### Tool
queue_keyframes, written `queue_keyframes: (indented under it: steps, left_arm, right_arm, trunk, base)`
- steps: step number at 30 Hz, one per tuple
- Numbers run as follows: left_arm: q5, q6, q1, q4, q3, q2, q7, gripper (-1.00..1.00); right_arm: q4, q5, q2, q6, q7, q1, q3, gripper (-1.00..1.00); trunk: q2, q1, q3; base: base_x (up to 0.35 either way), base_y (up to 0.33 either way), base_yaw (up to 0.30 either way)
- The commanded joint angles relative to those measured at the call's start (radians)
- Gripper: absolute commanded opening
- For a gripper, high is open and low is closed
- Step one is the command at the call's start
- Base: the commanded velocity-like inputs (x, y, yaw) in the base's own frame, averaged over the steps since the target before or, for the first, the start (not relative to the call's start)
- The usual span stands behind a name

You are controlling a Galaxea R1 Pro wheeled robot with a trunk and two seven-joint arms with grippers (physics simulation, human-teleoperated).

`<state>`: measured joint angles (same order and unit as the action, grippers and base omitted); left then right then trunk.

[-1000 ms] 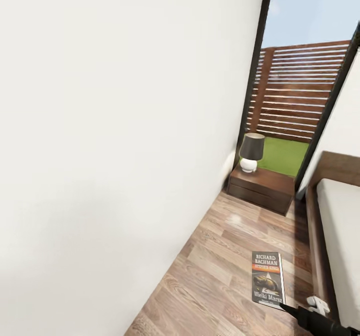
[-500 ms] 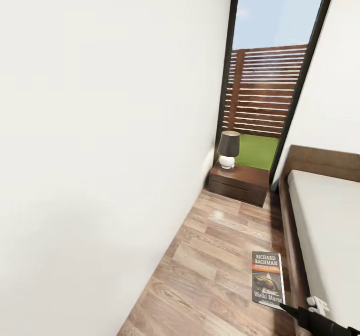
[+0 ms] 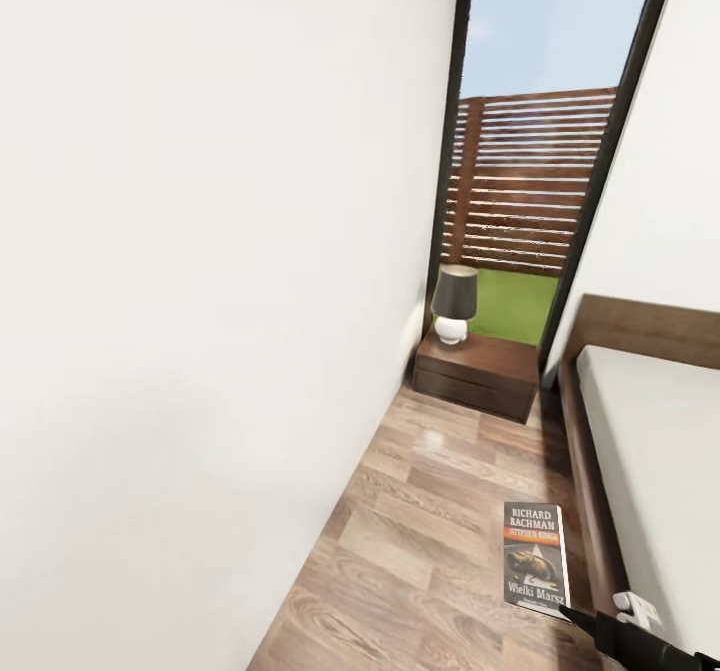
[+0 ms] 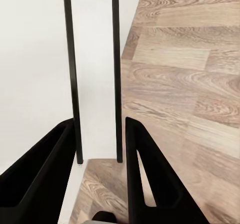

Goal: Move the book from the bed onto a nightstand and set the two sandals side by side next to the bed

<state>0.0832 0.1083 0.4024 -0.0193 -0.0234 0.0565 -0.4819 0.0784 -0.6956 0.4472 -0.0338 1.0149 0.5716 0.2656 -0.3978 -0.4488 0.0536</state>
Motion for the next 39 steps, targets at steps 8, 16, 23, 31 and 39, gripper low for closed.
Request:
queue_keyframes:
  steps: [8,16,23,31,39]
  left_arm:
    - [0.009,0.007,0.001,0.001,-0.003,0.000,-0.001,1.00]
    - [0.009,0.007,0.001,0.001,-0.003,0.000,-0.001,1.00]
    - [0.009,0.007,0.001,0.001,-0.003,0.001,-0.001,1.00]
    - [0.009,0.007,0.001,0.001,-0.003,0.001,-0.001,1.00]
    - [0.009,0.007,0.001,0.001,-0.003,0.001,-0.001,1.00]
  right_arm:
    - [0.003,-0.012,0.000,-0.003,0.007,0.002,0.003,-1.00]
    - [0.003,-0.012,0.000,-0.004,0.007,0.002,0.003,-1.00]
    - [0.003,-0.012,0.000,-0.004,0.007,0.002,0.003,-1.00]
    - [0.003,-0.012,0.000,-0.005,0.007,0.002,0.003,-1.00]
    - [0.003,-0.012,0.000,-0.004,0.007,0.002,0.003,-1.00]
  trunk:
    - [-0.002,-0.001,0.002]
    - [-0.002,-0.001,0.002]
    - [-0.002,-0.001,0.002]
    - [-0.002,-0.001,0.002]
    - [-0.002,-0.001,0.002]
  base:
    - [0.330,0.000,0.000]
    - [0.135,0.000,-0.134]
    - [0.005,0.000,-0.277]
    - [0.000,0.000,-0.283]
    - [0.000,0.000,-0.284]
